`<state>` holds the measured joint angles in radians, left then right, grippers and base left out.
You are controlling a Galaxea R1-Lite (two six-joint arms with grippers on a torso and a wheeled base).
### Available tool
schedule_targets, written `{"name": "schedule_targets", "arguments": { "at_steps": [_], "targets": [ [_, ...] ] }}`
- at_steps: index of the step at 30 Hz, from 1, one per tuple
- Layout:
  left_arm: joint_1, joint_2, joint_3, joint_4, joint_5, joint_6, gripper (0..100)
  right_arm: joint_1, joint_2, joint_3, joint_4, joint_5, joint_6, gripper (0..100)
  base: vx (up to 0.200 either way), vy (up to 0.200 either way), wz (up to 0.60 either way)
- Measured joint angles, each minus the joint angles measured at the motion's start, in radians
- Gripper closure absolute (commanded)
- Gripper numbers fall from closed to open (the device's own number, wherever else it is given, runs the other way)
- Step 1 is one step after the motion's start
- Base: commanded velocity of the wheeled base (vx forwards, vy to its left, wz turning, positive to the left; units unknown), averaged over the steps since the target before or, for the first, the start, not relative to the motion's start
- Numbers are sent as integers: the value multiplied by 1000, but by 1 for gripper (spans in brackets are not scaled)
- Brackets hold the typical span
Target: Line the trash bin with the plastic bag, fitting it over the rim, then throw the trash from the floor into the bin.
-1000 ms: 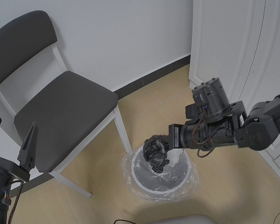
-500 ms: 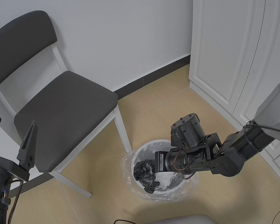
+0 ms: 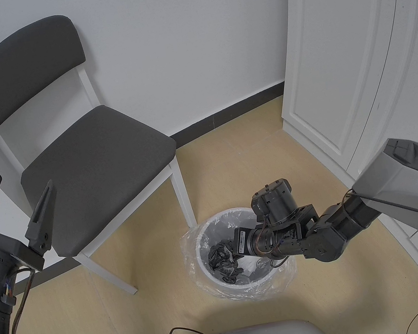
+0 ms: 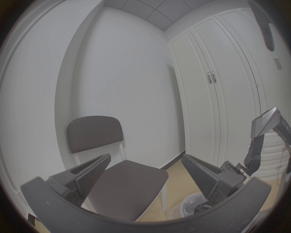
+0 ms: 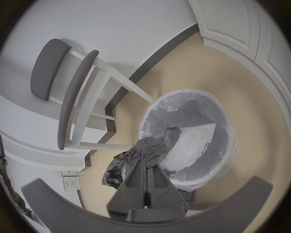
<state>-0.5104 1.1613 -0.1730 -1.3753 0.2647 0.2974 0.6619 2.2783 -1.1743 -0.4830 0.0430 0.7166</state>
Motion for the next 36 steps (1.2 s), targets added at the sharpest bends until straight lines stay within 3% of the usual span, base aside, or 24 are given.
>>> {"name": "schedule_targets", "arguments": {
  "at_steps": [6,19,36],
  "targets": [
    [0,0,0,0,0,0,0,-13,45,-39,-4,7,43,100,0,0,0],
    [0,-1,2,0,0,1,0,-77,98,-34,-157,132,156,100,0,0,0],
    [0,-1,10,0,0,3,0,-117,146,-31,-200,131,180,100,0,0,0]
  ]
}}
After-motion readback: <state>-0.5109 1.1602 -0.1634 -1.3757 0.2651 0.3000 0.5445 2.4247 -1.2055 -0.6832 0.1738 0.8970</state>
